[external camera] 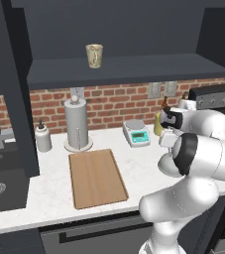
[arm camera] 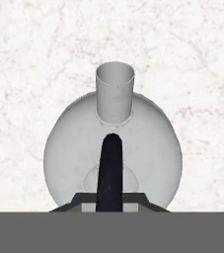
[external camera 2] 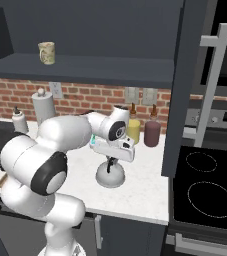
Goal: Pick the kettle from the counter and place it on the tray. Then pick the mug from the cabinet and place it on the tray. Then close the cabinet doors.
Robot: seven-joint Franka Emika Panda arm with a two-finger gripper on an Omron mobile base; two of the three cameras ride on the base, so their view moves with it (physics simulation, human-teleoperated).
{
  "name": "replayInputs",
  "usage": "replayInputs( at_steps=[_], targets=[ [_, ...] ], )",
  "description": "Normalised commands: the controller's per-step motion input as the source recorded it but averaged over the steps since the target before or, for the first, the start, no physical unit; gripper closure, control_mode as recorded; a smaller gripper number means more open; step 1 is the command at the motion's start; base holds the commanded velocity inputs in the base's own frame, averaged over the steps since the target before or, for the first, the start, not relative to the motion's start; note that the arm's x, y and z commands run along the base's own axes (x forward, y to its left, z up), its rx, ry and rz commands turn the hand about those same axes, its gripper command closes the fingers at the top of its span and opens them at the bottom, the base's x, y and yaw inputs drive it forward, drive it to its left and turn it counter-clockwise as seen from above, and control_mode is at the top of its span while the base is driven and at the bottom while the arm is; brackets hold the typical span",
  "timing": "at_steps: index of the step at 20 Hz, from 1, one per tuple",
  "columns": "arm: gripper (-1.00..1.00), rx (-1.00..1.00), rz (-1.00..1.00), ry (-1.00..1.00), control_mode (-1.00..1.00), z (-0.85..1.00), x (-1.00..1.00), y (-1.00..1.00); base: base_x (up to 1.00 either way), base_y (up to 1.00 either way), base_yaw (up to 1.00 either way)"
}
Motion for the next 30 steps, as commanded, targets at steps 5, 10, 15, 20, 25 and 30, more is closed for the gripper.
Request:
replayInputs(
  at_steps=[5, 10, 15, 20, 25, 30],
  targets=[
    [1.0, 0.0, -0.01, -0.02, -1.0, 0.32, -0.48, 0.24, 0.0, 0.0, 0.0],
    [1.0, 0.0, 0.0, -0.07, -1.0, 0.66, -0.24, 0.51, 0.0, 0.0, 0.0],
    [1.0, 0.0, 0.0, -0.06, -1.0, 0.57, 0.0, 0.84, 0.0, 0.0, 0.0],
    [1.0, -0.02, 0.0, -0.02, -1.0, 0.33, 0.0, 1.0, 0.0, 0.0, 0.0],
    [1.0, -0.03, 0.0, -0.02, -1.0, 0.16, 0.02, 1.0, 0.0, 0.0, 0.0],
    [1.0, -0.02, 0.0, 0.0, -1.0, 0.03, 0.08, 0.99, 0.0, 0.0, 0.0]
  ],
)
